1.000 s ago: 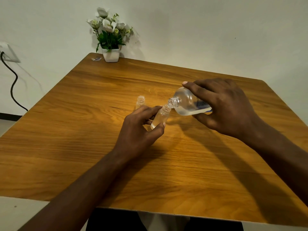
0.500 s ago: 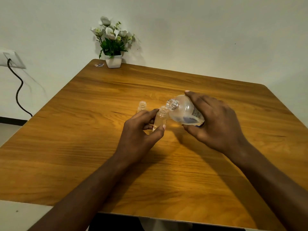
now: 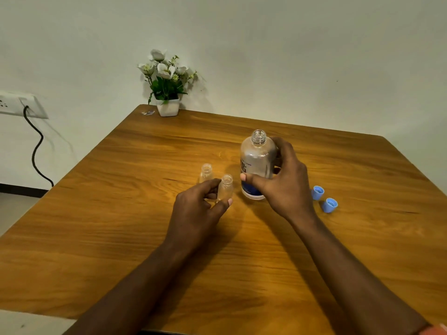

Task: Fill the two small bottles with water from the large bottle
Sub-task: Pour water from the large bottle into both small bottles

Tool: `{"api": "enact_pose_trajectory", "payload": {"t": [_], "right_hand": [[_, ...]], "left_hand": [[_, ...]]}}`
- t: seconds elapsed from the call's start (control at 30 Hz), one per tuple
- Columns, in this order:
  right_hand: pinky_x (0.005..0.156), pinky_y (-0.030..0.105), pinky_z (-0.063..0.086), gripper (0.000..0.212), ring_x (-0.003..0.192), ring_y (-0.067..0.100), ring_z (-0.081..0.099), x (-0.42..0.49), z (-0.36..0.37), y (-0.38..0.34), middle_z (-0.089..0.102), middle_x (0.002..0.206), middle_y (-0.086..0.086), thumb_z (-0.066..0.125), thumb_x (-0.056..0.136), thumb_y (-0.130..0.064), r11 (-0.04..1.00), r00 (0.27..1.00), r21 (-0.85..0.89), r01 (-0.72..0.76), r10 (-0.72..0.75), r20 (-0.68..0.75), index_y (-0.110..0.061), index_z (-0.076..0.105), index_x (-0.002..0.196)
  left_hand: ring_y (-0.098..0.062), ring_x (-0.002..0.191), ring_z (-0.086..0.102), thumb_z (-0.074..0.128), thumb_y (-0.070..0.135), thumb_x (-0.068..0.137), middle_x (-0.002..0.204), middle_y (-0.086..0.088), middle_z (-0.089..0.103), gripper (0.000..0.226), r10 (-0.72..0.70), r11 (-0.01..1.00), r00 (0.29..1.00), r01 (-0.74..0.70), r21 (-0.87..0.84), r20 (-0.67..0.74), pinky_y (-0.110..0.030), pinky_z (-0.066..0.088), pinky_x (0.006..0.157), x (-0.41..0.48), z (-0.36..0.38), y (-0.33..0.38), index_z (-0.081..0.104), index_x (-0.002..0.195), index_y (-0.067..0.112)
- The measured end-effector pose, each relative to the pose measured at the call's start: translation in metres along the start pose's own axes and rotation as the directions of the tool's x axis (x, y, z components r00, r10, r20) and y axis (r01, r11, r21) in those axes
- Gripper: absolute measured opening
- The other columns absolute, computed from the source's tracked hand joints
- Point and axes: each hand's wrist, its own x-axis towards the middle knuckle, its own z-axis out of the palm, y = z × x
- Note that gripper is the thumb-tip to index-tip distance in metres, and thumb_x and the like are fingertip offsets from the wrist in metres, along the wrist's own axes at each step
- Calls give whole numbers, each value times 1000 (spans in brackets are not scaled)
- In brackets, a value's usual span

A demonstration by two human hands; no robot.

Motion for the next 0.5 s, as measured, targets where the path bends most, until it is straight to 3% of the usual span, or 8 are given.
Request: {"api": "enact_pose_trajectory", "payload": {"t": [0.17,0.33,0.5], "right_hand": [[73,9,46,81,96,-6,54,15,23,-3,54,116,-22,86,59,-44,994,998,105,-11,18,-66,-30,45,128],[71,7,44,81,98,0,51,25,39,-4,54,118,-17,86,61,-42,992,996,120,-37,47,-82,-28,44,129],[65,5,41,80,94,-2,51,26,47,-1,57,120,-13,86,62,-41,990,994,127,-54,65,-87,-28,45,130]], "left_hand": [[4,90,64,76,23,79,96,25,66,42,-10,1000,999,9,20,39,-25,55,72,-1,-1,-3,61,116,37],[4,92,64,75,19,79,95,29,61,48,-25,1000,998,24,14,57,-19,55,76,-3,-3,1,54,117,40],[-2,95,65,76,17,79,106,12,68,47,-30,999,997,29,21,65,-20,55,80,-3,-3,2,60,123,24]]}}
